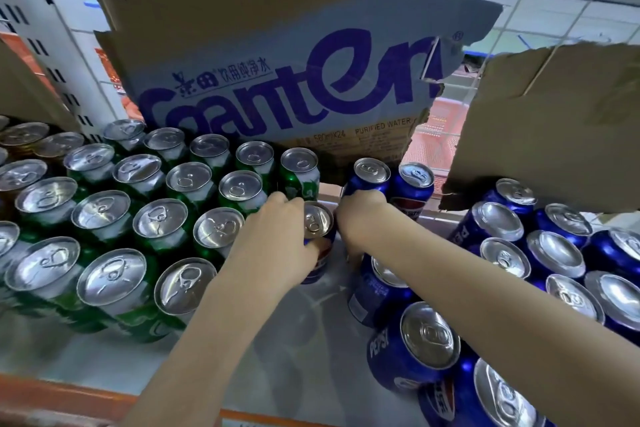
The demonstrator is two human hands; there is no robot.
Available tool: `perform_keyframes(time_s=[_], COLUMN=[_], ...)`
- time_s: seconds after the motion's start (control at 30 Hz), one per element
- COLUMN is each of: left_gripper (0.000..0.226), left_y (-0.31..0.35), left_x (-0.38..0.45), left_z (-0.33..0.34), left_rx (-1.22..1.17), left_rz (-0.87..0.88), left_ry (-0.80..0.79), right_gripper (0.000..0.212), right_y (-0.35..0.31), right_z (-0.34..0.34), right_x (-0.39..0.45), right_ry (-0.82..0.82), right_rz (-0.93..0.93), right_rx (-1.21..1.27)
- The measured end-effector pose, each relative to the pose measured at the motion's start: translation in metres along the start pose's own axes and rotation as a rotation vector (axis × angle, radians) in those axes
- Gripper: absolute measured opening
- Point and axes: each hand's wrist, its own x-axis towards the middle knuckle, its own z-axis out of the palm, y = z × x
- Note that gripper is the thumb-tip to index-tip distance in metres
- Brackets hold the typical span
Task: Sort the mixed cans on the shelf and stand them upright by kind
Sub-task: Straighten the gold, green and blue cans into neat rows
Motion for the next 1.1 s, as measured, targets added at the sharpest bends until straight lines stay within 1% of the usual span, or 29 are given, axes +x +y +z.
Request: perform_keyframes(time_s=[0.03, 0.1, 0.13, 0.2, 0.27, 0.3, 0.33, 0.37, 0.4, 0.47, 0.6, 0.77, 0.87, 0.97, 1.1], left_gripper=[0.044, 0.048, 0.045, 0.029, 0.018, 0.017, 0.019, 0.025, 0.031, 0.036, 0.036, 0.034, 0.04, 0.045, 0.051], left_y=[0.001, 0.002, 0.003, 0.001, -0.002, -0.003, -0.003, -0.003, -0.001, 0.003, 0.019, 0.04, 0.046, 0.046, 0.045], left_x=[0.0, 0.001, 0.002, 0.004, 0.007, 0.008, 0.009, 0.01, 0.011, 0.014, 0.024, 0.042, 0.047, 0.049, 0.049], left_z=[0.0, -0.001, -0.001, -0.002, -0.001, -0.001, -0.002, -0.002, -0.002, -0.001, 0.002, 0.011, 0.022, 0.024, 0.023], left_rx=[-0.012, -0.021, -0.024, -0.045, -0.072, -0.086, -0.1, -0.109, -0.114, -0.122, -0.132, -0.153, -0.155, -0.165, -0.15], left_rz=[0.0, -0.014, -0.02, -0.021, -0.006, 0.006, 0.019, 0.022, 0.022, 0.035, 0.091, 0.171, 0.229, 0.257, 0.292], left_ry=[-0.01, -0.033, -0.028, 0.009, 0.051, 0.065, 0.083, 0.097, 0.106, 0.116, 0.091, 0.014, -0.05, -0.069, -0.076], right_gripper=[0.039, 0.04, 0.04, 0.037, 0.024, 0.025, 0.036, 0.042, 0.045, 0.047, 0.048, 0.042, 0.04, 0.04, 0.041], right_y=[-0.001, 0.002, 0.004, 0.013, 0.025, 0.032, 0.04, 0.05, 0.06, 0.076, 0.092, 0.103, 0.1, 0.1, 0.099], right_z=[0.0, -0.001, -0.002, -0.002, 0.0, 0.0, -0.001, -0.001, 0.0, 0.005, 0.018, 0.036, 0.054, 0.062, 0.064], right_x=[0.001, -0.003, -0.008, -0.019, -0.028, -0.034, -0.039, -0.043, -0.047, -0.058, -0.076, -0.085, -0.08, -0.078, -0.078], right_ry=[-0.018, 0.024, 0.065, 0.136, 0.194, 0.232, 0.256, 0.275, 0.292, 0.312, 0.37, 0.381, 0.382, 0.41, 0.444], right_rz=[0.012, 0.012, -0.004, -0.023, 0.007, 0.035, 0.062, 0.079, 0.09, 0.106, 0.152, 0.21, 0.21, 0.198, 0.209], right_rx=[-0.005, 0.037, 0.063, 0.134, 0.245, 0.311, 0.363, 0.396, 0.429, 0.499, 0.656, 0.689, 0.746, 0.815, 0.817])
